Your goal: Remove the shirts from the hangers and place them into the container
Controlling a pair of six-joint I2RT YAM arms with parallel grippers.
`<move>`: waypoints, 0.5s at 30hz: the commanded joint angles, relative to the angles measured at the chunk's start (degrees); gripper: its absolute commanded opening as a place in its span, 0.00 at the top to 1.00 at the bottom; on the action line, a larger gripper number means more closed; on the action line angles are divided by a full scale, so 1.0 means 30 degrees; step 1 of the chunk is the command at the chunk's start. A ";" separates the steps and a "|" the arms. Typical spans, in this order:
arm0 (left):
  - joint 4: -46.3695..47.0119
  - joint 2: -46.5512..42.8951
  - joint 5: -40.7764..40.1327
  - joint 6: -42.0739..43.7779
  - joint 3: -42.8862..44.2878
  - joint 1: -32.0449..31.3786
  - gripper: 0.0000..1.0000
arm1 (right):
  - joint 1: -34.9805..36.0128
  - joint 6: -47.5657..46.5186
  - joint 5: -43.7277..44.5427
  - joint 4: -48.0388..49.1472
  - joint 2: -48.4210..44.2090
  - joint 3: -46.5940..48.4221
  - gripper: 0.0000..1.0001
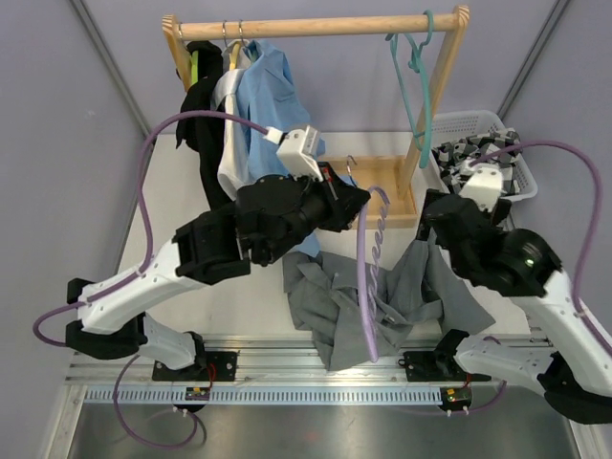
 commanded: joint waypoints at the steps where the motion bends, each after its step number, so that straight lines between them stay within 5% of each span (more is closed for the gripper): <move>1: 0.0656 0.0879 0.1878 0.1202 0.1872 0.0844 1.00 | -0.0026 -0.1470 -0.1346 0.0383 -0.2311 0.3258 0.01; 15: -0.1247 0.6385 -0.0313 0.3895 0.5321 0.1813 1.00 | -0.0026 -0.2968 -1.0111 0.0064 -0.1587 0.6870 0.01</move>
